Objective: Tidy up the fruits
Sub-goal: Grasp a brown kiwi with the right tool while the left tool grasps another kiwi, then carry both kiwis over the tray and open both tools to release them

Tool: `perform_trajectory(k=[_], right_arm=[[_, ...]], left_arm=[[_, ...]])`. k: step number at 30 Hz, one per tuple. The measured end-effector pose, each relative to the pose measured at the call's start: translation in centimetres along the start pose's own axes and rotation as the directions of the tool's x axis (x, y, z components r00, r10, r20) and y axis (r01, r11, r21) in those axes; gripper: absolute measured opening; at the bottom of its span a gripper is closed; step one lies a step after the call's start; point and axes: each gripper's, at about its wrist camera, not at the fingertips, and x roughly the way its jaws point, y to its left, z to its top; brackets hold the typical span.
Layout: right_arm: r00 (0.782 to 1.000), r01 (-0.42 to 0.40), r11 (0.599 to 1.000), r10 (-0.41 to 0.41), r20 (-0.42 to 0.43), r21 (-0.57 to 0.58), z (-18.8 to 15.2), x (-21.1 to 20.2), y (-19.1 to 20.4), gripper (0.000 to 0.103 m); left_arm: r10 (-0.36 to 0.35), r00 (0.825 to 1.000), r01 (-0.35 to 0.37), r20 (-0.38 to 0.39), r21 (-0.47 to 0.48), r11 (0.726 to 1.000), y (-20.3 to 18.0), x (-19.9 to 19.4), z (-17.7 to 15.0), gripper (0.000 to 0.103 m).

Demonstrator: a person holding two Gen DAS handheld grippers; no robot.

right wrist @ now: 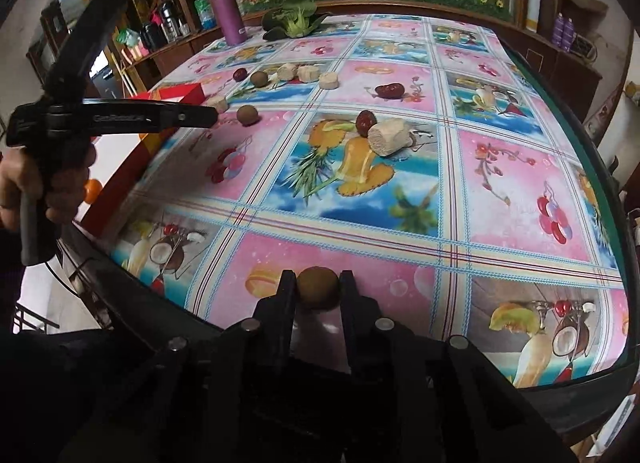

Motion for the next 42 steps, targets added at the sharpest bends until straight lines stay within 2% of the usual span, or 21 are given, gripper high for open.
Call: perform_trajectory(k=[5,8,12,16,22,26,30,35,39,42], right_arm=[[0.999,-0.02,0.998,0.017,0.04,0.063,0.9,0.1,-1.5,0.02],[0.997,-0.054,0.992,0.047,0.063,0.118,1.7,0.4,-2.7,0.02],[0.995,-0.065,0.989,0.055,0.077,0.134,2.6,0.8,-3.2,0.02],[0.996,-0.071,0.989,0.062,0.07,0.129,2.9,1.3,-3.3,0.02],[0.996,-0.068,0.989,0.06,0.063,0.132,3.1,1.6,-3.2,0.02],[0.997,-0.062,0.991,0.055,0.062,0.12,3.4,1.4,-2.7,0.02],[0.995,-0.068,0.993,0.061,0.076,0.095,4.3,0.9,-1.6,0.02],[0.993,-0.096,0.994,0.092,0.078,0.043,6.6,1.4,1.1,0.02],[0.984,-0.16,0.987,0.161,0.08,-0.023,9.5,2.3,5.3,0.02],[0.974,-0.213,0.975,0.217,0.068,-0.065,11.5,3.4,8.8,0.02]], left_arm=[[0.009,0.999,-0.01,-0.046,-0.025,1.0,0.3,2.8,1.3,0.048],[-0.004,0.998,0.002,-0.065,-0.033,0.999,0.3,3.8,1.6,0.037],[0.002,0.997,-0.003,-0.072,-0.012,1.0,-0.2,4.6,1.9,0.034],[-0.029,0.997,0.028,-0.073,-0.015,0.999,-0.2,4.9,2.5,0.024],[-0.025,0.998,0.025,-0.053,0.003,1.0,-0.6,5.0,2.4,0.024],[-0.04,0.998,0.039,-0.044,-0.021,0.999,-0.5,4.8,2.3,0.024],[-0.041,0.999,0.041,-0.003,-0.027,0.999,-0.5,2.8,1.8,0.024],[-0.017,0.997,0.021,0.072,-0.052,0.998,1.0,-1.8,-0.1,0.024],[0.041,0.991,-0.025,0.13,-0.119,0.993,4.5,-6.5,-2.8,0.024],[0.114,0.982,-0.084,0.15,-0.194,0.977,8.3,-9.4,-5.1,0.024]])
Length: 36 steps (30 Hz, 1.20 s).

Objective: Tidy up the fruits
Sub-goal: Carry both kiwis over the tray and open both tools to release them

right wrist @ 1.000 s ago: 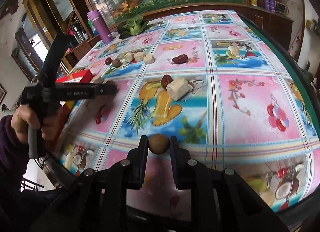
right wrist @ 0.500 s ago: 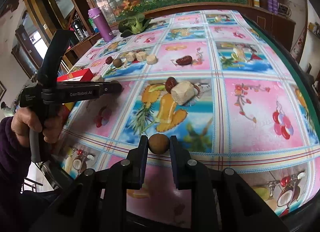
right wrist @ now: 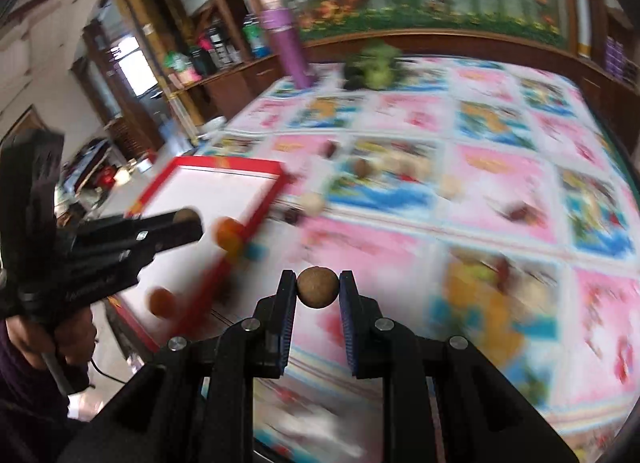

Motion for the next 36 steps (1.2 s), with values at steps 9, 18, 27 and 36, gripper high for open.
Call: perform_trajectory(k=[9,18,27,36], right_arm=[[0.98,-0.187,0.977,0.179,-0.083,-0.102,5.0,8.0,11.1,0.02],[0.957,-0.22,0.968,0.191,-0.217,-0.118,4.4,14.7,16.5,0.02],[0.958,-0.169,0.977,0.133,-0.253,-0.128,3.3,16.1,17.6,0.02],[0.957,-0.227,0.972,0.211,-0.201,-0.06,4.4,14.1,15.6,0.029]], left_arm=[[0.224,0.975,-0.221,-0.006,-0.187,0.957,11.9,-3.5,-4.2,0.024],[0.232,0.97,-0.243,-0.075,-0.246,0.938,15.4,-1.9,-7.0,0.024],[0.238,0.968,-0.25,-0.076,-0.259,0.933,15.6,-1.6,-7.2,0.024],[0.274,0.96,-0.279,-0.055,-0.279,0.919,16.2,-3.3,-7.3,0.046]])
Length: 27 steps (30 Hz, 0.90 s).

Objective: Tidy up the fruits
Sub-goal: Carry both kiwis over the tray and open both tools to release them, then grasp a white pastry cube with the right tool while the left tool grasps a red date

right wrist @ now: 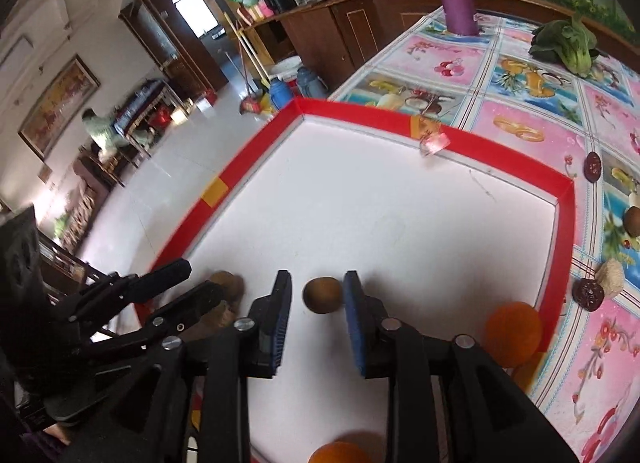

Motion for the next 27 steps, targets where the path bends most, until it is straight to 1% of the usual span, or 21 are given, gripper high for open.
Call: perform_trajectory(k=[3,5,8,12,16,19,22,24,25,27], right_arm=[[0.998,-0.022,0.999,0.02,0.059,0.039,0.4,-2.4,-1.4,0.031],[0.994,-0.011,0.998,0.004,0.11,0.058,0.3,-4.7,-2.7,0.031],[0.985,0.015,0.995,-0.032,0.171,0.096,-0.2,-7.9,-5.1,0.033],[0.966,0.085,0.98,-0.125,0.227,0.177,-2.2,-12.5,-9.1,0.033],[0.94,0.158,0.957,-0.22,0.26,0.242,-4.4,-16.2,-12.0,0.033],[0.916,0.206,0.935,-0.288,0.279,0.287,-6.1,-18.9,-14.0,0.033],[0.895,0.252,0.908,-0.35,0.275,0.334,-8.2,-21.3,-16.1,0.034],[0.884,0.284,0.891,-0.387,0.263,0.355,-9.4,-22.1,-17.2,0.034],[0.881,0.292,0.884,-0.397,0.258,0.365,-9.9,-22.4,-17.9,0.034],[0.876,0.307,0.868,-0.418,0.24,0.389,-11.2,-23.0,-19.1,0.034]], left_arm=[[-0.001,1.0,0.001,0.028,-0.002,1.0,0.5,-1.5,0.2,0.047],[-0.003,0.999,0.003,0.048,-0.001,1.0,0.5,-2.3,0.4,0.048],[-0.019,0.997,0.018,0.075,0.02,1.0,-0.4,-3.3,0.6,0.057],[-0.067,0.994,0.059,0.092,0.084,0.995,-3.0,-4.1,0.8,0.058],[-0.118,0.99,0.107,0.076,0.14,0.984,-6.3,-4.2,0.7,0.059],[-0.16,0.986,0.148,0.054,0.182,0.972,-9.2,-4.0,0.6,0.059],[-0.219,0.975,0.207,0.024,0.237,0.949,-12.9,-3.9,0.3,0.06],[-0.252,0.968,0.24,0.004,0.281,0.929,-15.4,-3.7,0.2,0.061],[-0.258,0.966,0.248,-0.004,0.293,0.923,-16.3,-3.6,0.1,0.061],[-0.282,0.959,0.276,-0.03,0.33,0.903,-18.9,-3.3,0.0,0.061]])
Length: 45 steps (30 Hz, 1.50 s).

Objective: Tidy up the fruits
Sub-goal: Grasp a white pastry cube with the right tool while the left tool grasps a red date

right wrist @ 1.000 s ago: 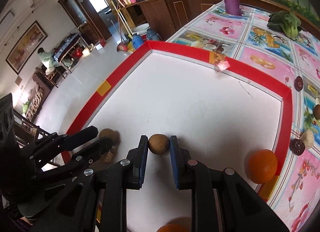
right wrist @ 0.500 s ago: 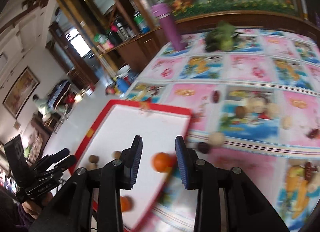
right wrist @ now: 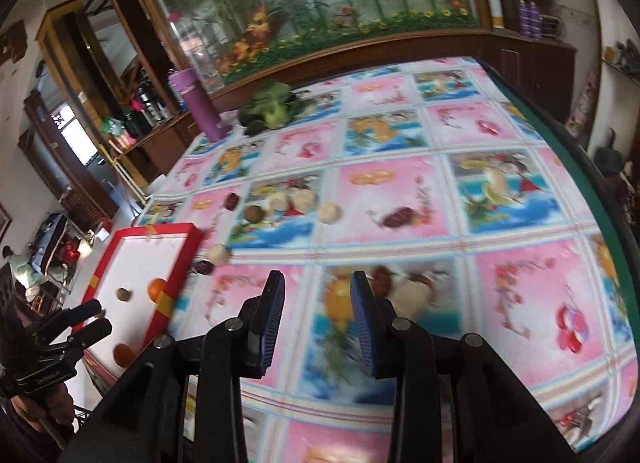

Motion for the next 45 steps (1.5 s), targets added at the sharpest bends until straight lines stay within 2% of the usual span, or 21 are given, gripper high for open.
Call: perform_trajectory(k=[6,12,15,22,25,28,31,33,39,45], right_arm=[[0.997,0.071,0.997,-0.07,-0.022,0.005,-2.0,-0.6,-3.3,0.034],[0.993,0.105,0.994,-0.107,-0.05,-0.032,-2.8,1.0,-4.2,0.034],[0.994,0.086,0.995,-0.088,-0.059,-0.044,-2.8,1.9,-4.1,0.034],[0.991,0.097,0.992,-0.104,-0.085,-0.082,-1.9,4.5,-4.5,0.034],[0.991,0.087,0.993,-0.095,-0.096,-0.083,-1.7,5.2,-5.0,0.043],[0.992,0.076,0.994,-0.084,-0.098,-0.081,-1.6,5.5,-5.1,0.044],[0.992,0.067,0.994,-0.075,-0.102,-0.086,-1.6,5.5,-5.2,0.042],[0.992,0.049,0.995,-0.058,-0.109,-0.086,-1.5,5.5,-5.3,0.03],[0.994,0.077,0.997,-0.078,-0.073,-0.022,-1.4,4.4,-7.1,0.029],[0.997,0.068,0.995,-0.065,-0.036,0.075,-1.0,2.4,-10.2,0.03]], left_arm=[[-0.064,0.997,0.068,-0.053,0.075,0.995,-5.2,2.5,1.1,0.061],[-0.075,0.99,0.089,-0.119,0.117,0.989,-8.7,5.8,2.5,0.061],[-0.072,0.988,0.089,-0.136,0.121,0.989,-9.7,6.9,3.2,0.061],[-0.071,0.985,0.093,-0.154,0.14,0.986,-10.7,7.7,4.6,0.061],[-0.065,0.985,0.089,-0.158,0.148,0.985,-11.0,8.2,5.4,0.061],[-0.063,0.985,0.09,-0.16,0.168,0.982,-11.7,8.7,6.1,0.061],[-0.068,0.984,0.1,-0.167,0.19,0.977,-12.8,9.4,6.7,0.061],[-0.071,0.981,0.107,-0.181,0.197,0.974,-13.6,10.2,7.1,0.061],[-0.086,0.97,0.132,-0.229,0.192,0.973,-15.2,13.0,8.2,0.061],[-0.12,0.958,0.174,-0.259,0.196,0.965,-17.7,15.3,8.7,0.061]])
